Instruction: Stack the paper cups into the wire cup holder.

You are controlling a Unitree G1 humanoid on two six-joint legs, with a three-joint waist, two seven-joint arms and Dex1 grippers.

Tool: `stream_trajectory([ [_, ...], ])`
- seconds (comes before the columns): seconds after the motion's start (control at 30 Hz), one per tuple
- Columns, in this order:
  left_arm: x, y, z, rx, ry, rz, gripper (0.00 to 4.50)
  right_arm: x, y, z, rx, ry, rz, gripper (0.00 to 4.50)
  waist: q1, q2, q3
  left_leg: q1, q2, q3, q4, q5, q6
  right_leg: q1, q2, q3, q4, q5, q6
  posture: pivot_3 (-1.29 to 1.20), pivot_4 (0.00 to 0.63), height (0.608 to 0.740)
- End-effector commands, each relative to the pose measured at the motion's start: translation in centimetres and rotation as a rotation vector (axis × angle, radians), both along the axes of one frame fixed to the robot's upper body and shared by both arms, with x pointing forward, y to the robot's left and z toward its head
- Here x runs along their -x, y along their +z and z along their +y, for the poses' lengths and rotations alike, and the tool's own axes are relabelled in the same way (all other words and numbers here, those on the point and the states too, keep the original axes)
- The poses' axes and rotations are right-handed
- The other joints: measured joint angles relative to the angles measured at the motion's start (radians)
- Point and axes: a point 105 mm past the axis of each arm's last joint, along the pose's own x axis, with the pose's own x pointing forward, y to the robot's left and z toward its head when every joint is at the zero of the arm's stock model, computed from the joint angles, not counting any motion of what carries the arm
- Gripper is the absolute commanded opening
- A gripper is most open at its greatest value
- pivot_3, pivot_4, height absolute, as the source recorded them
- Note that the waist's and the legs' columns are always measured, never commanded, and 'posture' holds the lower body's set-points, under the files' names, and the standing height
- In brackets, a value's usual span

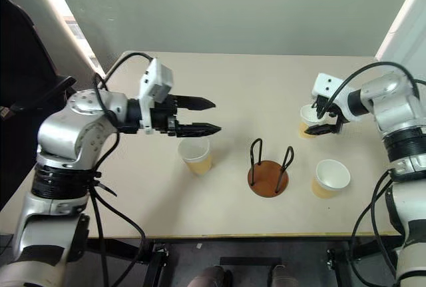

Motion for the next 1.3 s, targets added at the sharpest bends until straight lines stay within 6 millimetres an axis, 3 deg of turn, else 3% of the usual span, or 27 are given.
stream_trajectory([
  [0.03, -0.1, 1.0, 0.7, -0.023, 0.022, -0.082, 3.67, -0.8, 1.0, -0.2, 0.055, 0.001, -0.051, 4.50, 0.002, 0.000, 0.000, 0.000, 0.000, 0.000, 0.000, 0.000, 0.000, 0.000, 0.000, 0.000, 0.000, 0.000, 0.000, 0.00, 0.150, 0.740],
  [0.33, -0.2, 0.5, 0.8, -0.039, 0.053, -0.100, 3.67, -2.5, -0.7, -0.4, 0.113, -0.051, -0.047, 4.50, 0.002, 0.000, 0.000, -0.002, 0.000, 0.000, -0.001, -0.001, -0.002, -0.002, 0.000, 0.000, 0.000, 0.000, -0.002, 0.00, 0.150, 0.740],
  [0.37, -0.1, 0.5, 0.8, -0.037, 0.052, -0.098, 3.70, -2.6, -0.9, -0.4, 0.120, -0.054, -0.046, 4.32, 0.002, 0.000, 0.000, -0.002, 0.000, 0.000, -0.001, -0.002, -0.003, -0.003, 0.000, 0.000, 0.000, -0.001, -0.002, 0.00, 0.150, 0.740],
  [0.5, 0.2, 0.6, 0.9, -0.021, 0.033, -0.078, 3.71, -3.0, -1.1, -0.3, 0.116, -0.066, -0.056, 3.25, 0.002, 0.000, 0.000, -0.003, 0.000, 0.000, -0.002, -0.002, -0.004, -0.005, 0.000, -0.001, 0.000, -0.001, -0.002, 0.00, 0.150, 0.740],
  [0.8, 1.9, 2.0, 1.8, 0.052, -0.129, -0.032, 3.71, -2.6, -0.1, 1.1, 0.010, -0.018, -0.035, 0.06, 0.002, 0.000, 0.000, -0.005, 0.000, 0.000, -0.003, -0.002, -0.005, -0.006, 0.000, -0.001, 0.000, -0.001, -0.002, 0.00, 0.150, 0.740],
  [0.93, 2.3, 2.4, 2.0, 0.068, -0.176, -0.035, 3.71, -1.7, 1.6, 2.0, -0.063, 0.043, -0.014, 0.02, 0.002, 0.000, 0.000, -0.006, 0.000, 0.000, -0.003, -0.002, -0.005, -0.007, 0.000, -0.001, 0.000, -0.001, -0.002, 0.00, 0.150, 0.740],
  [1.07, 2.3, 2.9, 2.2, 0.088, -0.192, -0.040, 3.71, 0.7, 5.0, 3.2, -0.070, 0.164, -0.032, 0.02, 0.002, 0.001, 0.001, -0.007, 0.000, 0.000, -0.003, -0.002, -0.006, -0.008, 0.000, -0.001, 0.000, -0.001, -0.003, 0.00, 0.150, 0.740],
  [1.17, 2.4, 3.0, 2.1, 0.088, -0.203, -0.052, 3.71, 4.3, 7.4, 4.5, -0.037, 0.282, -0.051, 0.02, 0.003, 0.001, 0.001, -0.009, 0.001, -0.001, -0.003, -0.001, -0.006, -0.008, 0.001, -0.003, 0.000, -0.003, -0.005, 0.00, 0.150, 0.740],
  [1.3, 2.5, 2.9, 2.2, 0.085, -0.214, -0.057, 3.71, 8.6, 8.2, 6.1, 0.008, 0.379, -0.044, 0.02, 0.002, 0.001, 0.001, -0.011, 0.002, -0.002, -0.002, 0.000, -0.007, -0.007, 0.002, -0.004, 0.000, -0.004, -0.007, 0.00, 0.150, 0.740],
])
